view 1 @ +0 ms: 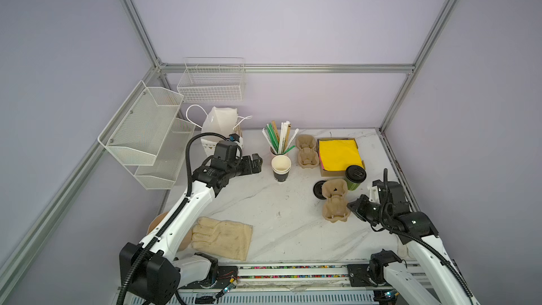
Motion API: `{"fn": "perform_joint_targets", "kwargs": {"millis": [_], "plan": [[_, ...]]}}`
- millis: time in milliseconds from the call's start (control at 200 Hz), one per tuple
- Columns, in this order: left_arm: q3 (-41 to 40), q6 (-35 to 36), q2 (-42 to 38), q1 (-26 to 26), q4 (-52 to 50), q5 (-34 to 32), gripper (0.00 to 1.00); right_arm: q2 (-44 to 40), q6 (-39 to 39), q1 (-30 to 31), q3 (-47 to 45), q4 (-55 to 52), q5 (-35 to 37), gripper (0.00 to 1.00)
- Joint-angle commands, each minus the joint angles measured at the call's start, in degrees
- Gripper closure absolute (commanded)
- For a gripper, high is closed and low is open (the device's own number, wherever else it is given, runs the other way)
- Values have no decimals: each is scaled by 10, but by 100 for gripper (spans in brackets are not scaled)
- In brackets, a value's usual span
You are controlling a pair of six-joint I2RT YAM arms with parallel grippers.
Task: Pack a coffee takeout order
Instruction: Place the cup tray at the middle-right of the table.
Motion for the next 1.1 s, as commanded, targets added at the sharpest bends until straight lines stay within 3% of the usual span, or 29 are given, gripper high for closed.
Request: {"fn": "perform_joint_targets", "kwargs": {"millis": [0,230,485,935,1100], "plan": [[-24,-1,-14,4,17,5,0,-21,20,1,-14,-61,-1,100],[-23,-1,-9,6,18,9,0,-31,23,1,-41,-72,-19,100],[-23,0,-2,7,19,8,0,-9,38,1,-95,11,-44,100],[-23,0,11,9,19,10,0,80,6,1,-110,106,11,100],[-24,0,13,9,19,12,0,56,10,1,-69,59,16,100]]}}
